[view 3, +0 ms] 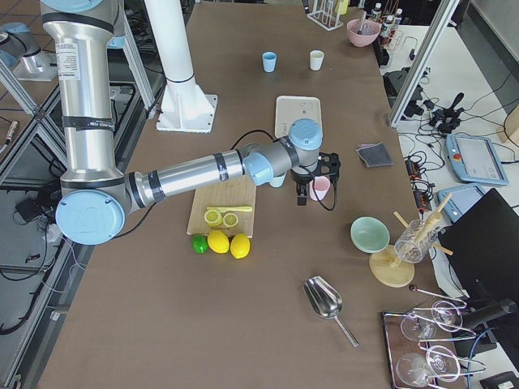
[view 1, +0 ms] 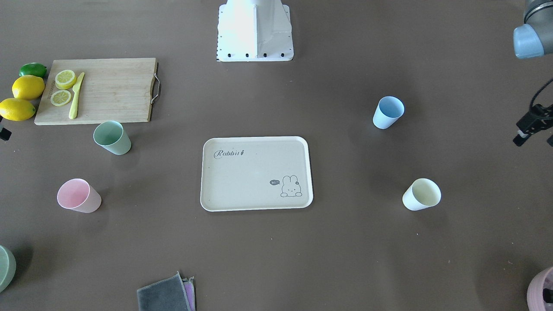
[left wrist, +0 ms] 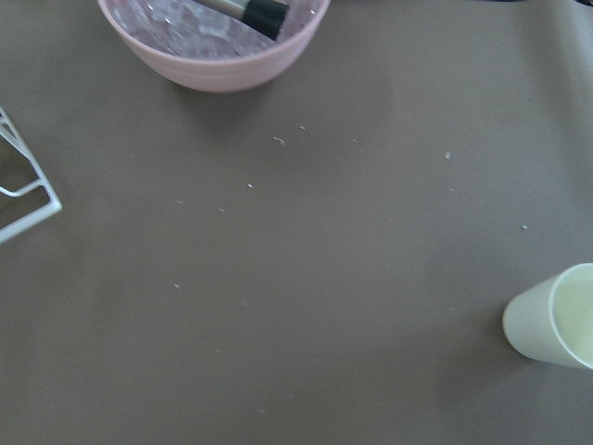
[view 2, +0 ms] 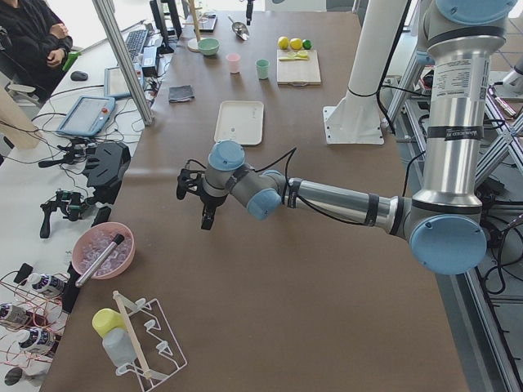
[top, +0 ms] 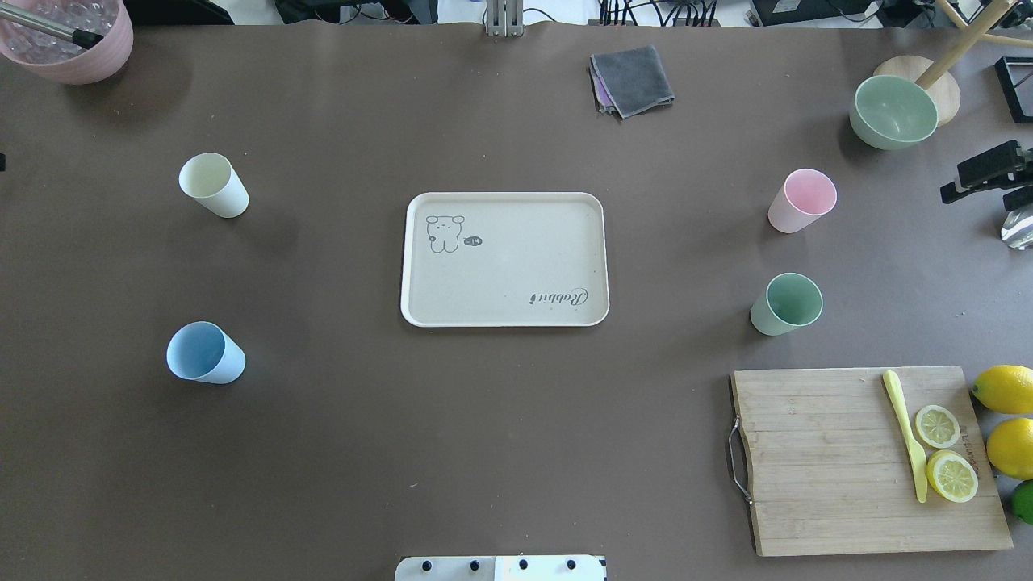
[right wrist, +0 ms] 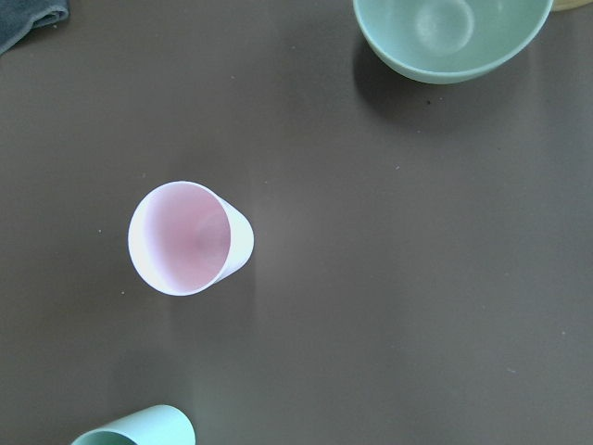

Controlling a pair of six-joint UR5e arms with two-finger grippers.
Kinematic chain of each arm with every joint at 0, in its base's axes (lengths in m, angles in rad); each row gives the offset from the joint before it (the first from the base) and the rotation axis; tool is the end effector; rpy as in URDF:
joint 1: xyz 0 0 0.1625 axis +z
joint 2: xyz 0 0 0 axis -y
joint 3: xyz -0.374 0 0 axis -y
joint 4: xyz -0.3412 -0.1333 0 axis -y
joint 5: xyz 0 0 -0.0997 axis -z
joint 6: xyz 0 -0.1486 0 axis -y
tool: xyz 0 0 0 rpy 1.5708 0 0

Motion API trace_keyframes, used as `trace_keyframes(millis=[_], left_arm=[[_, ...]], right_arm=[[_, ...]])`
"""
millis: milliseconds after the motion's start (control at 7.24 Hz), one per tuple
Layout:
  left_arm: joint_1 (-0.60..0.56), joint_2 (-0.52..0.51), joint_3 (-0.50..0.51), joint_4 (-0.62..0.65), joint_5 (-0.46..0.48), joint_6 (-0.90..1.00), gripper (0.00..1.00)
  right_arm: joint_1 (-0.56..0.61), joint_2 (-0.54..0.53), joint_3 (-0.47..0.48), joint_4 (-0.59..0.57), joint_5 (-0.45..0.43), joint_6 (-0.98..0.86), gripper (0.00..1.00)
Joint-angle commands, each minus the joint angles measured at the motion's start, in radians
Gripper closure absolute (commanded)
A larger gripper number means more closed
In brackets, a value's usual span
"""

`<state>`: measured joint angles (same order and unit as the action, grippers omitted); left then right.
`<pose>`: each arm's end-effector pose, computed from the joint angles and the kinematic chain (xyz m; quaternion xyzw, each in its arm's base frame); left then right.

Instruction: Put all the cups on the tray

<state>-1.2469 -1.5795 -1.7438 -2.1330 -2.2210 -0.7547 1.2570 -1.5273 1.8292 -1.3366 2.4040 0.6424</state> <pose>0.1156 -0.4805 0.4943 0.1427 0.4322 -0.0753 0.8872 -0.1256 -0.4626 0.4697 0.0355 -0.4579 0.0385 0.8875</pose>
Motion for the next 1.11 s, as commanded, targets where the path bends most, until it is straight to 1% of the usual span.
trace_keyframes(millis=[0,138,276,414,553,691,829,967], left_arm=[[0.108,0.001,-0.039,-0.015,0.003,-0.115,0.02],[0.138,0.001,-0.045,-0.015,0.001,-0.12,0.02],[0.188,0.007,-0.062,-0.015,0.001,-0.12,0.02],[0.26,0.036,-0.1,-0.015,0.003,-0.13,0.02],[0.309,0.052,-0.149,-0.018,0.003,-0.221,0.02],[0.329,0.055,-0.161,-0.018,0.004,-0.239,0.02],[0.331,0.053,-0.161,-0.018,0.004,-0.241,0.02],[0.331,0.058,-0.161,-0.016,0.018,-0.241,0.02]], right_arm=[[-0.112,0.038,0.025,0.022,-0.093,0.178,0.0],[-0.158,0.038,0.024,0.022,-0.107,0.18,0.0],[-0.175,0.038,0.024,0.023,-0.127,0.189,0.0],[-0.182,0.038,0.024,0.023,-0.129,0.2,0.0],[-0.197,0.038,0.025,0.027,-0.129,0.216,0.0],[-0.236,0.038,0.028,0.027,-0.14,0.239,0.0],[-0.302,0.038,0.03,0.028,-0.199,0.268,0.0],[-0.365,0.038,0.03,0.054,-0.235,0.319,0.0]])
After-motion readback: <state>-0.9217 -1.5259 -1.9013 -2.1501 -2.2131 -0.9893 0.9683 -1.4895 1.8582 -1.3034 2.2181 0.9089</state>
